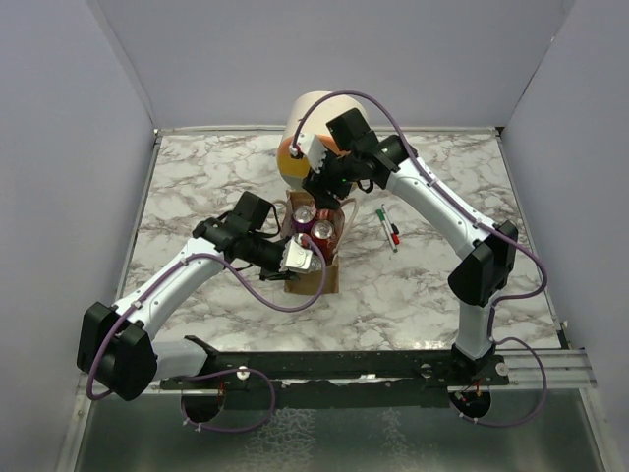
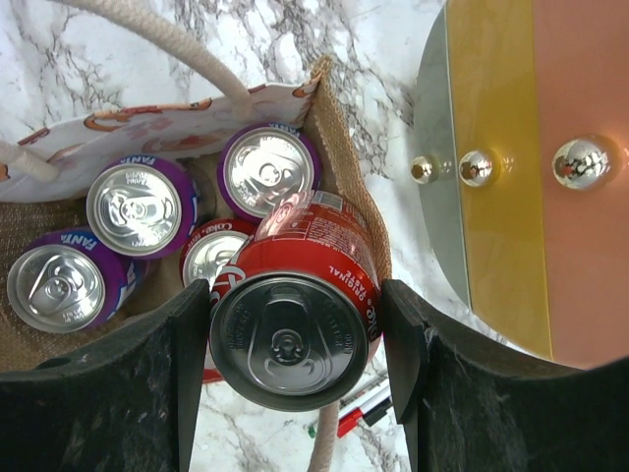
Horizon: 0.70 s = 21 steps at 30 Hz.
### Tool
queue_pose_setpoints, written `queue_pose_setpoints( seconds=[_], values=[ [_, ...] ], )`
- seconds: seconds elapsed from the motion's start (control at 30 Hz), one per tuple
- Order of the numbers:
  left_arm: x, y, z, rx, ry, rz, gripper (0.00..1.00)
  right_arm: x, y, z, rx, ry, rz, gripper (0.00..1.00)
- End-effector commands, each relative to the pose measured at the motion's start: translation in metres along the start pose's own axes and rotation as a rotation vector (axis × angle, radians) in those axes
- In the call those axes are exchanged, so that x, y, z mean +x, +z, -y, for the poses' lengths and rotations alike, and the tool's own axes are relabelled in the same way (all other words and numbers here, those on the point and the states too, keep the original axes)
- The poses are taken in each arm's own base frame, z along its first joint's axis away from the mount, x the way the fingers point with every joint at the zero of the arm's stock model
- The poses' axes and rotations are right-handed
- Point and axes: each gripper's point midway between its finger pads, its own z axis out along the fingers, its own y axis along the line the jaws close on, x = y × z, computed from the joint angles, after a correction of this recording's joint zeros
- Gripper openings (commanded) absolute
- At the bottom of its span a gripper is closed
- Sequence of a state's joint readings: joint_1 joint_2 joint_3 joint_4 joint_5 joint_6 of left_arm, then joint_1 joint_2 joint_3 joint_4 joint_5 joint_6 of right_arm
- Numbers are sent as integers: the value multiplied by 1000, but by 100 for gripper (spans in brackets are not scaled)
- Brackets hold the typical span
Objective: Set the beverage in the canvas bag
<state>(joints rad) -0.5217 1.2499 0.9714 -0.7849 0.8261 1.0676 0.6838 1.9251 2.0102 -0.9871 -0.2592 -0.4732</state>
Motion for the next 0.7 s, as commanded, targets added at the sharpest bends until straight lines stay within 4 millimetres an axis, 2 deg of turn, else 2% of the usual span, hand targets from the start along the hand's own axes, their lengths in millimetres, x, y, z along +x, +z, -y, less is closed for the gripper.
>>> queue_pose_setpoints(
  seconds=[0.0, 0.2, 0.37, 0.5, 0.67],
  values=[
    [-6, 2, 10, 30, 34, 41, 25, -3, 13, 12, 47, -30, 9, 1],
    [-5, 3, 14, 50, 48, 40, 18, 10, 16, 4, 17, -25, -35, 1],
    [-3, 4, 15, 56, 51, 39, 8, 12, 9, 11, 68, -26, -48, 1],
    [-2, 4, 15, 59, 59, 37, 0, 19, 11, 11, 62, -20, -89, 1],
    [-1, 4, 16, 58, 65, 34, 0, 31, 20, 7, 36, 13, -145, 1]
  ],
)
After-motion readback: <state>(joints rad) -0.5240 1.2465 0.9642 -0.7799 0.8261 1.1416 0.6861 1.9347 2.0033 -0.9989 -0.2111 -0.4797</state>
